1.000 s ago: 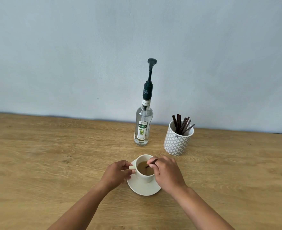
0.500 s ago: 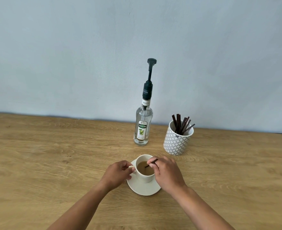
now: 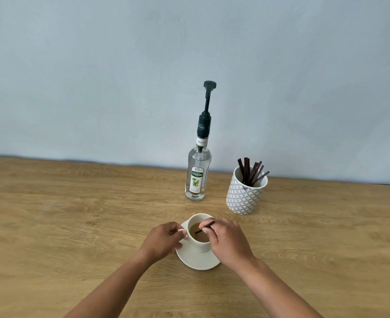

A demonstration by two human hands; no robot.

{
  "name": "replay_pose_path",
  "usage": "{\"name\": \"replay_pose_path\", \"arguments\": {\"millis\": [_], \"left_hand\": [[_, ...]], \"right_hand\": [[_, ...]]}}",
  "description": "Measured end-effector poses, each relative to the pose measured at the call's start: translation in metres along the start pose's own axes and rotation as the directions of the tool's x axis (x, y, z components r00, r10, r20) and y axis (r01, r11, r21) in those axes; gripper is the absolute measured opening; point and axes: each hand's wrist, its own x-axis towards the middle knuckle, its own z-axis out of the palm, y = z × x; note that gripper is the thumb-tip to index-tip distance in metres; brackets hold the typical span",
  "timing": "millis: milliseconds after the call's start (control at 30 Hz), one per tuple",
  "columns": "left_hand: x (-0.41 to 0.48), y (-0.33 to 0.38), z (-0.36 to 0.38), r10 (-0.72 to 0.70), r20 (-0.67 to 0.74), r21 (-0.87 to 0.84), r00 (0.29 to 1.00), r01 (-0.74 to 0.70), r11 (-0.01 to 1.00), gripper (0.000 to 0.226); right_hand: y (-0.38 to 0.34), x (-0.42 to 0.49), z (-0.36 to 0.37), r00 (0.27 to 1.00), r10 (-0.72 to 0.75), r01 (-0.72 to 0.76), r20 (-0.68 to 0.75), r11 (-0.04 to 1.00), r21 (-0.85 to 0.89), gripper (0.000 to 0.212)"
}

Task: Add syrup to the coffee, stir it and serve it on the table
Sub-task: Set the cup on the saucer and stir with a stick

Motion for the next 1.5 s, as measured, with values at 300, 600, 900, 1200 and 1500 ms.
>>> {"name": "replay_pose_path", "arguments": {"millis": [300,600,900,1200,1500], "left_hand": [[0.001,0.000,0.001,-0.015,-0.016,0.015,1.000,0.016,1.000,0.014],[0.001,0.001,0.001,-0.023,-0.010,-0.028,1.000,0.023,0.999,0.010],[0.002,-0.001,0.001,-0.012,-0.014,-0.027,1.000,0.011,1.000,0.011],[0.001,0.000,0.001,-0.004,-0.012,-0.021,1.000,0.004,1.000,0.010],[0.001,0.001,0.001,-0.045,-0.011,-0.067,0.999,0.044,0.997,0.011]], "right_hand": [[0.009,0.000,-0.006,0.999,0.028,-0.028,-0.021,0.999,-0.018,0.015],[0.005,0.003,0.000,0.999,0.036,-0.036,-0.006,0.999,-0.003,0.015],[0.010,0.001,-0.009,1.000,0.028,-0.029,-0.012,0.998,-0.051,0.013],[0.005,0.003,0.002,0.998,0.060,-0.060,0.006,0.998,0.012,0.016],[0.012,-0.002,-0.007,0.999,0.032,-0.034,-0.015,0.996,-0.080,0.014]]}}
